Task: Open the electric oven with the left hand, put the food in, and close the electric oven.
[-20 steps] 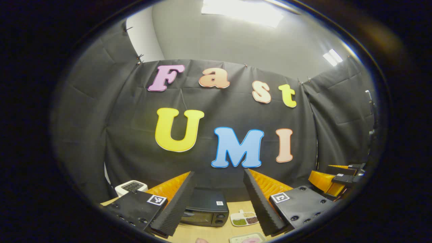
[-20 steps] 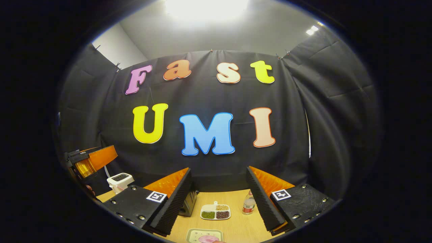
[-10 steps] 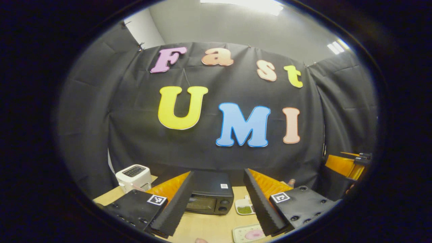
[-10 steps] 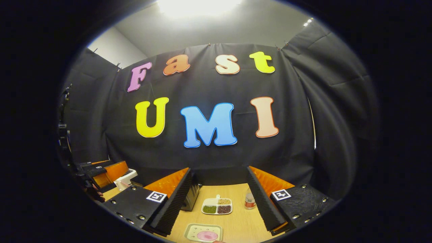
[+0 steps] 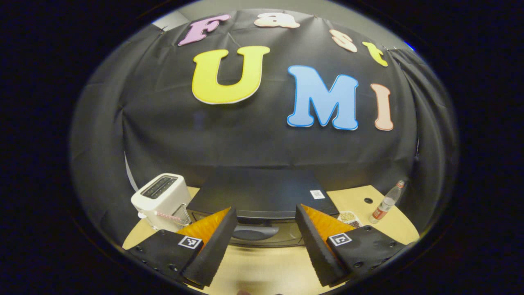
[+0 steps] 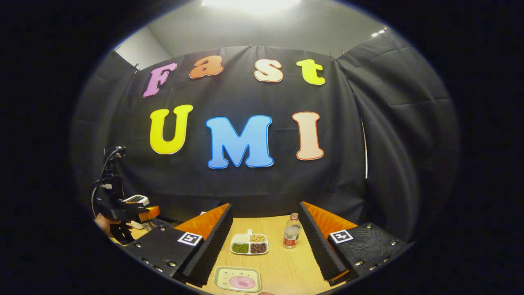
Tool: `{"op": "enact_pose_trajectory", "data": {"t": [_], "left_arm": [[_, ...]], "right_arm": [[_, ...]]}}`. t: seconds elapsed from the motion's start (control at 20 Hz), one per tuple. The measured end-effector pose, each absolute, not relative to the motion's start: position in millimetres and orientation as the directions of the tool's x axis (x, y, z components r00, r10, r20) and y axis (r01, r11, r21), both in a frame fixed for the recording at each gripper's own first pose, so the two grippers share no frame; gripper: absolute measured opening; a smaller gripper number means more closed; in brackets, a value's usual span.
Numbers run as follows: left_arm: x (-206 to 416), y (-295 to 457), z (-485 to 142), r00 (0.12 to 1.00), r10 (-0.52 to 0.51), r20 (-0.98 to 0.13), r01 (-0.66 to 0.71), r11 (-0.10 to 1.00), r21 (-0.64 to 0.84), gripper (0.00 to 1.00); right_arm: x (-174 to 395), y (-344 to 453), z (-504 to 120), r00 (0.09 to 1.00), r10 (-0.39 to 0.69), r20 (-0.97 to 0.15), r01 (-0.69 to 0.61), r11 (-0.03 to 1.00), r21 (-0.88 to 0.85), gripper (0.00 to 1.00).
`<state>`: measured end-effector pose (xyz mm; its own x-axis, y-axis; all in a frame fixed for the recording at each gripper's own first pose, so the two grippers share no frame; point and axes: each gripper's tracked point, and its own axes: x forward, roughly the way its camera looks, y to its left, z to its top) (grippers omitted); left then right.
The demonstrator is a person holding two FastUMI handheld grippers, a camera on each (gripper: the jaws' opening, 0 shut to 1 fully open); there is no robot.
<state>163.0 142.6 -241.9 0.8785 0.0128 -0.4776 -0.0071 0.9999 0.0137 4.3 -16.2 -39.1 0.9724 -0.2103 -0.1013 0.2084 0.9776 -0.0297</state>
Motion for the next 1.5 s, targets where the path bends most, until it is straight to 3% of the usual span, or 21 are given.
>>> {"op": "enact_pose_trajectory", "data": {"t": [0.1,0.35,0.55,0.65,1.5], "left_arm": [[175.5,149.3,-266.0,0.858,0.005,-0.514,-0.006,1.000,0.000,1.00],[190.5,159.1,-310.5,0.813,0.015,-0.582,0.001,1.000,0.027,0.97],[190.6,160.0,-311.5,0.824,0.034,-0.565,0.033,0.994,0.108,1.00],[180.6,160.0,-313.3,0.827,0.031,-0.562,0.028,0.995,0.097,0.97],[65.7,164.1,-371.4,0.756,0.026,-0.654,0.064,0.991,0.114,1.00]], "right_arm": [[5.0,-12.6,-43.7,0.966,-0.230,-0.115,0.227,0.973,-0.043,0.98],[9.6,-9.7,-50.0,0.953,-0.271,-0.138,0.265,0.962,-0.057,0.98],[12.0,-6.7,-53.3,0.947,-0.288,-0.145,0.283,0.958,-0.050,0.98],[11.5,-3.5,-56.3,0.946,-0.286,-0.153,0.282,0.958,-0.047,0.98],[-5.2,14.6,-68.9,0.949,-0.237,-0.208,0.227,0.971,-0.070,0.98]]}}
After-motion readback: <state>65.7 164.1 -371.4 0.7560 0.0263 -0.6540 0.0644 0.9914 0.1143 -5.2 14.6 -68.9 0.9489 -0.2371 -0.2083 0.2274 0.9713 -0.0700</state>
